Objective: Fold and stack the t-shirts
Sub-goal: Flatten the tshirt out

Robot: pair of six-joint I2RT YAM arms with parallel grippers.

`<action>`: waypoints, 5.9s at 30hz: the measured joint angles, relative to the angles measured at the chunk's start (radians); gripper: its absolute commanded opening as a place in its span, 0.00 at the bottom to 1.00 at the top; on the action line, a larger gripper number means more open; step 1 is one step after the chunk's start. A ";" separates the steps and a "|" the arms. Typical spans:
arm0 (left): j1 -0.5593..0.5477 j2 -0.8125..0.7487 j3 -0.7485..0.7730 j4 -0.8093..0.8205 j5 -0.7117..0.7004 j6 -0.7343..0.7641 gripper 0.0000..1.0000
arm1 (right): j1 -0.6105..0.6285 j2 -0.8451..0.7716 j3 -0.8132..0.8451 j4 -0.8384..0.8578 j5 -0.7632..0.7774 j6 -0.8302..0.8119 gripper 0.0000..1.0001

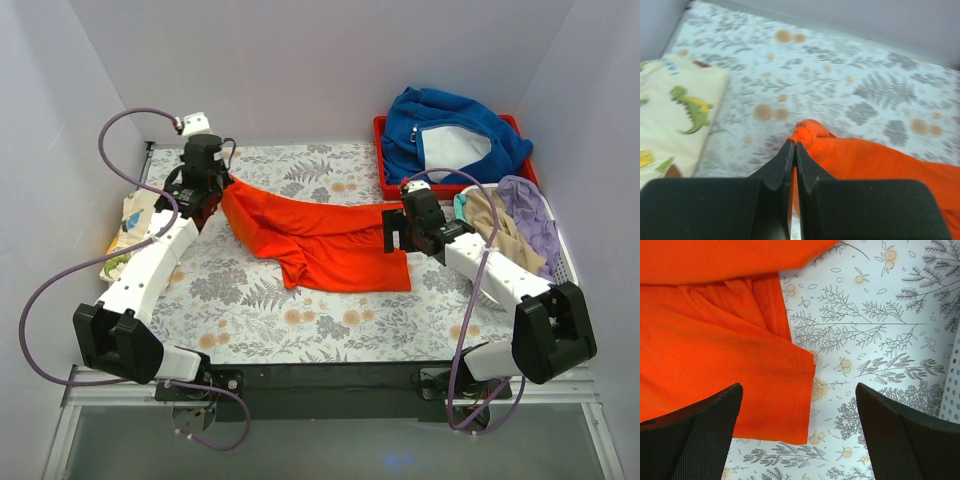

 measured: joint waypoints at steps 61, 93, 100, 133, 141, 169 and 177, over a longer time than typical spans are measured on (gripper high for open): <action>0.213 -0.086 0.148 -0.259 0.105 -0.108 0.00 | -0.049 -0.076 0.149 0.045 -0.469 -0.079 0.01; 0.198 -0.163 0.155 -0.459 0.092 -0.140 0.00 | -0.049 -0.210 0.345 -0.255 -0.437 -0.134 0.01; 0.198 -0.229 -0.143 -0.365 0.105 -0.169 0.19 | -0.049 -0.243 0.148 -0.202 -0.439 -0.119 0.01; 0.199 0.420 0.011 -0.016 0.410 -0.117 0.40 | -0.048 -0.291 0.121 -0.137 -0.434 -0.101 0.63; 0.199 0.563 0.058 0.068 0.409 -0.079 0.42 | -0.048 -0.225 0.121 -0.133 -0.407 -0.113 0.64; 0.200 0.718 0.198 -0.024 0.463 -0.069 0.00 | -0.103 -0.054 0.010 -0.080 -0.218 -0.066 0.65; 0.205 0.407 0.293 -0.115 0.518 -0.069 0.00 | -0.164 0.134 -0.005 0.025 -0.343 -0.060 0.69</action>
